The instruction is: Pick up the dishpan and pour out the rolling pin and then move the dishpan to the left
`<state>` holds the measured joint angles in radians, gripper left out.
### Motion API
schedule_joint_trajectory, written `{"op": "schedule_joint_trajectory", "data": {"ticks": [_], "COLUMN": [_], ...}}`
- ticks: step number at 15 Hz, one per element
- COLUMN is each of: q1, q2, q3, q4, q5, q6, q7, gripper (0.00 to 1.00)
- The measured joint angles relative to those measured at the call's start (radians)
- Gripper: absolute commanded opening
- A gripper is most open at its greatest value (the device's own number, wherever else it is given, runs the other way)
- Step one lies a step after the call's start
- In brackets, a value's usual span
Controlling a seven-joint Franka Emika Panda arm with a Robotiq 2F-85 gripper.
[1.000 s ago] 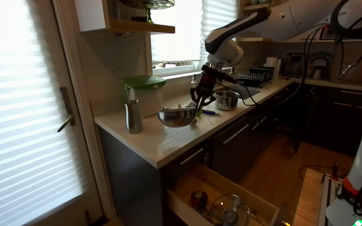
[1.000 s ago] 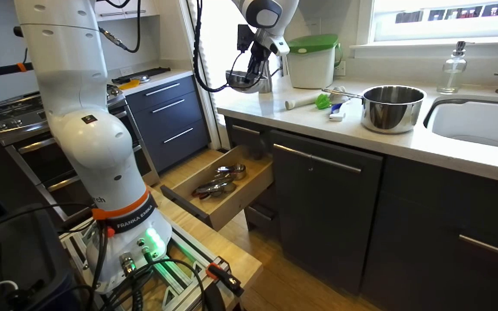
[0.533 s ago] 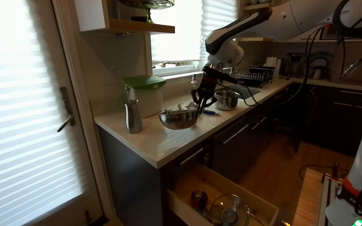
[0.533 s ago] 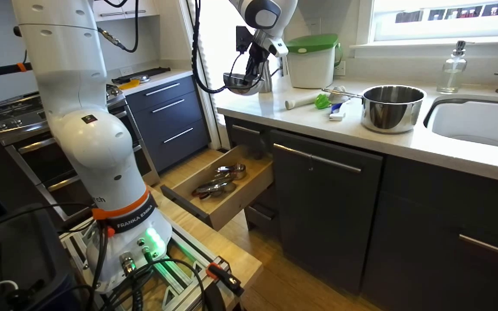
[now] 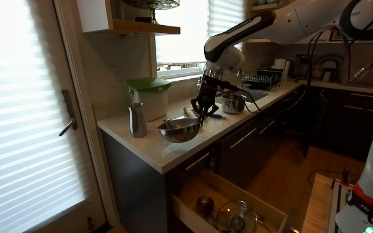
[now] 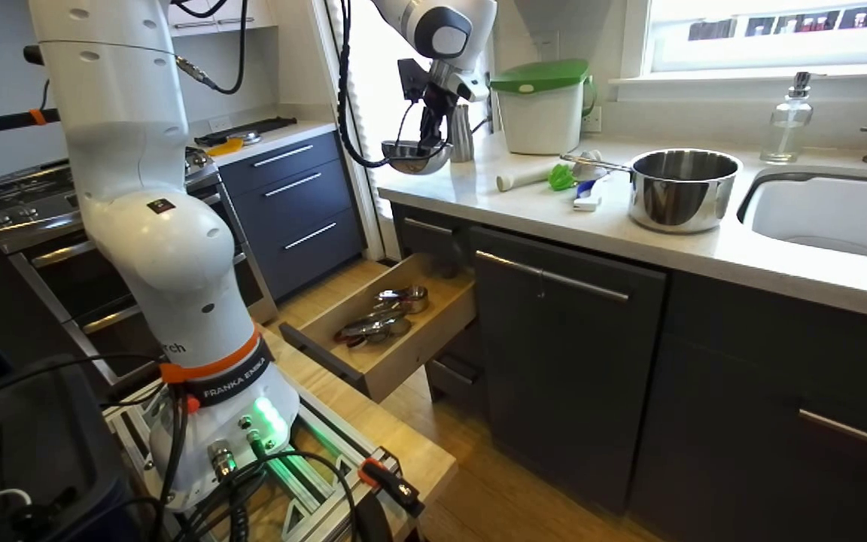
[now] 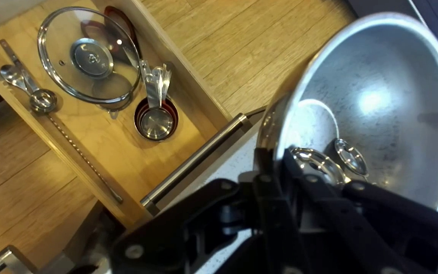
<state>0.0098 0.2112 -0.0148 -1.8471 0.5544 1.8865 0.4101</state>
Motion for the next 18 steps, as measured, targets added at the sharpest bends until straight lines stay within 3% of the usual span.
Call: {"op": "schedule_joint_trajectory", "data": {"ticks": [3, 4, 5, 6, 18], "q1": [0.006, 0.006, 0.007, 0.007, 0.041], "q2": [-0.002, -0.002, 0.001, 0.004, 0.088], "q3": [0.016, 0.024, 0.028, 0.029, 0.072], "q4": [-0.007, -0.013, -0.015, -0.015, 0.044], "q5": [-0.013, -0.006, -0.008, -0.008, -0.087], "q6": [0.032, 0.032, 0.032, 0.032, 0.038], "q7": [-0.033, -0.058, -0.062, -0.061, -0.174], "gripper": [0.02, 0.09, 0.09, 0.02, 0.02]}}
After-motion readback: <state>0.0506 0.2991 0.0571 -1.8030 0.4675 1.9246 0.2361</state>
